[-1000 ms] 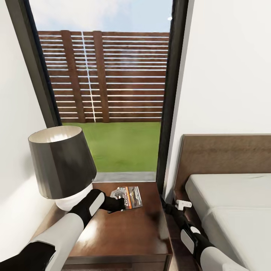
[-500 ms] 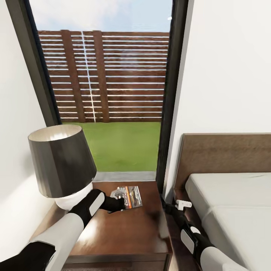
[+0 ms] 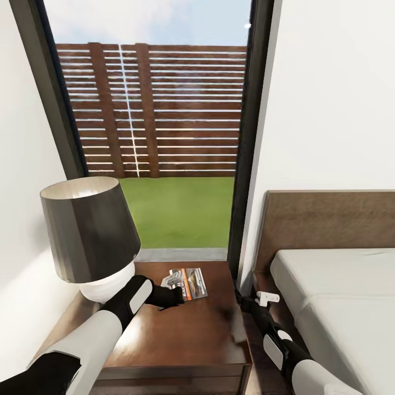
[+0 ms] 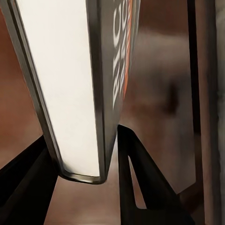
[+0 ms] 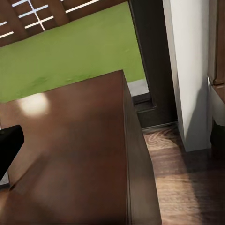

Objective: In the bedroom, move the book from the bed onto either nightstand, and place the two sandals side by side next to the bed.

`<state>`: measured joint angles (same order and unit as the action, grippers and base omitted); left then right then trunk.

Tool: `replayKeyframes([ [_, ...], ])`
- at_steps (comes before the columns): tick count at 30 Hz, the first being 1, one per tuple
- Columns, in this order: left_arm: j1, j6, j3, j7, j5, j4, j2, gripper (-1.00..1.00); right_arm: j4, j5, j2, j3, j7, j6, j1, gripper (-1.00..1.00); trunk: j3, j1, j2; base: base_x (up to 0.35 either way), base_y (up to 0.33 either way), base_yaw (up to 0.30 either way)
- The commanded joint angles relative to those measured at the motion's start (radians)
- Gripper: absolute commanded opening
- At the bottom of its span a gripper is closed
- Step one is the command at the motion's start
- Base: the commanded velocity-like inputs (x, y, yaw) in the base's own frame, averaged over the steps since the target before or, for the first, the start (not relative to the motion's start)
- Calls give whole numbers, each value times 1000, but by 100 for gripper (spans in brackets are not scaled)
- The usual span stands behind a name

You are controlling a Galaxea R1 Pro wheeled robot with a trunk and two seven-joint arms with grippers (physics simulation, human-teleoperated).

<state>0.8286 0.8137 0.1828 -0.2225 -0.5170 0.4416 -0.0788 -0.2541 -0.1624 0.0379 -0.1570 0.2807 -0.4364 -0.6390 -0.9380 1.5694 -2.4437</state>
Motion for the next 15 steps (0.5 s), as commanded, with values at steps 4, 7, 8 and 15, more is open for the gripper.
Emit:
replayKeyframes([
  [4, 0, -2, 7, -5, 45, -1, 1, -100, 1, -9, 0, -6, 10, -1, -1, 100, -1, 0, 0, 0, 0, 0],
  [7, 0, -2, 7, -5, 45, -1, 1, -100, 1, -9, 0, -6, 10, -1, -1, 100, -1, 0, 0, 0, 0, 0],
  [8, 0, -2, 6, -5, 45, -1, 1, -100, 1, -9, 0, -6, 10, -1, -1, 100, -1, 0, 0, 0, 0, 0],
  [15, 0, -2, 7, -6, 45, -1, 1, -100, 1, -9, 0, -6, 9, -1, -1, 100, -1, 0, 0, 0, 0, 0],
])
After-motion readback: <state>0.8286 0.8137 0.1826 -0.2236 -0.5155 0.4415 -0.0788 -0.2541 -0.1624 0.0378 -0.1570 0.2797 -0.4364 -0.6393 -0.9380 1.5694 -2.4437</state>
